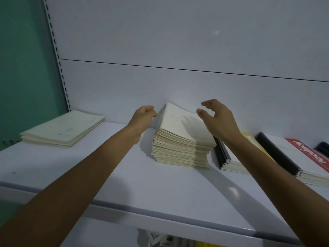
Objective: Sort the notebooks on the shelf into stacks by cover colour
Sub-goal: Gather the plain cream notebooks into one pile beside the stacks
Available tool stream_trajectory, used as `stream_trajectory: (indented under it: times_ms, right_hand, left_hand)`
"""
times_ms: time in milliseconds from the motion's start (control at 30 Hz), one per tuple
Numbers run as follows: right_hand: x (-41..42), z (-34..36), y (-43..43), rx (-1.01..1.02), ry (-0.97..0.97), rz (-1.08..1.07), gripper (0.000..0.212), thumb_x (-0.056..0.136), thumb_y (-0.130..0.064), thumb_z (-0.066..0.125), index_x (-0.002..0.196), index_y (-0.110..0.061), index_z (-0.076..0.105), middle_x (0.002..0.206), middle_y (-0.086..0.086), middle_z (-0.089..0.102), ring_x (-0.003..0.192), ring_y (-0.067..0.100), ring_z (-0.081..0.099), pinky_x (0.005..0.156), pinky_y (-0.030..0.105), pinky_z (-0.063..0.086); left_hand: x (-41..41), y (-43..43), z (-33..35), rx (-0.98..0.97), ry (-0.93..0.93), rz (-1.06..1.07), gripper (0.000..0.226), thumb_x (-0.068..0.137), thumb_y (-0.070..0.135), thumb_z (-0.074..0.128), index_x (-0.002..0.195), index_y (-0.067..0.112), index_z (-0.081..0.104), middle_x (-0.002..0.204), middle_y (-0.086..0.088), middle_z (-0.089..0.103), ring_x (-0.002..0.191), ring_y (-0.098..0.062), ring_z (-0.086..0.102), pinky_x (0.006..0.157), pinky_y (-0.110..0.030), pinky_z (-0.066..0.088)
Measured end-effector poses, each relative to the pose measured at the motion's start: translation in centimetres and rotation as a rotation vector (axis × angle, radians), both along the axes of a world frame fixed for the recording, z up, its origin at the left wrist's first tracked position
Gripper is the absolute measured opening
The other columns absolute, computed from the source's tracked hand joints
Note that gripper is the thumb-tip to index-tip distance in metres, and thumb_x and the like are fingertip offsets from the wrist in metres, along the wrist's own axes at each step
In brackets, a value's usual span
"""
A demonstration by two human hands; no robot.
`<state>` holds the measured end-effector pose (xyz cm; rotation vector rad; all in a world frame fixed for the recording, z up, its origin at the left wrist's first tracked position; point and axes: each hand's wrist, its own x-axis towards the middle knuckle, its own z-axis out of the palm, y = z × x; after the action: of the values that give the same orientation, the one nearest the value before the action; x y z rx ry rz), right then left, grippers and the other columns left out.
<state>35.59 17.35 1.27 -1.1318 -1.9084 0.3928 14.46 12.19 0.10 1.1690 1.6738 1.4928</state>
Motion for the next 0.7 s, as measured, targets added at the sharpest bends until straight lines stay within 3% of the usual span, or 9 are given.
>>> stream_trajectory:
  times_ms: [233, 367, 500, 700]
  right_hand:
    - [-4.8, 1.9, -5.7, 0.341, -0.141, -0.011, 0.027, 0.096, -0.041, 0.047, 0.117, -0.027, 0.057, 0.101, -0.014, 0.068, 0.095, 0.008, 0.062, 0.077, 0.031, 0.047]
    - [-9.6, 1.5, -8.3, 0.371, -0.241, 0.099, 0.027, 0.096, -0.041, 0.048, 0.115, -0.026, 0.060, 0.095, -0.012, 0.070, 0.085, 0.009, 0.063, 0.065, 0.023, 0.043]
    - [-16.0, 0.1, -9.4, 0.325, -0.301, 0.167, 0.028, 0.095, -0.043, 0.048, 0.113, -0.026, 0.061, 0.092, -0.011, 0.071, 0.085, 0.011, 0.066, 0.070, 0.028, 0.050]
    - [-27.0, -1.4, -10.8, 0.176, -0.347, 0.229, 0.028, 0.094, -0.044, 0.048, 0.111, -0.027, 0.062, 0.095, -0.012, 0.070, 0.092, 0.012, 0.064, 0.077, 0.030, 0.050]
  left_hand:
    - [-4.7, -2.7, -1.3, -0.045, 0.518, 0.051, 0.019, 0.091, 0.036, 0.052, 0.107, 0.029, 0.060, 0.113, 0.006, 0.065, 0.101, -0.017, 0.062, 0.090, -0.040, 0.051]
    - [-7.9, -5.4, -1.4, -0.077, 0.900, 0.161, 0.028, 0.094, 0.042, 0.048, 0.117, 0.030, 0.057, 0.113, 0.011, 0.065, 0.103, -0.015, 0.060, 0.082, -0.028, 0.045]
    - [-13.3, -8.6, -1.8, -0.049, 1.310, 0.170, 0.037, 0.097, 0.044, 0.040, 0.129, 0.029, 0.049, 0.123, 0.009, 0.061, 0.110, -0.016, 0.057, 0.085, -0.032, 0.044]
    - [-23.6, -14.3, -1.6, -0.096, 1.455, 0.118, 0.043, 0.096, 0.050, 0.037, 0.133, 0.031, 0.047, 0.128, 0.008, 0.058, 0.114, -0.017, 0.054, 0.089, -0.034, 0.046]
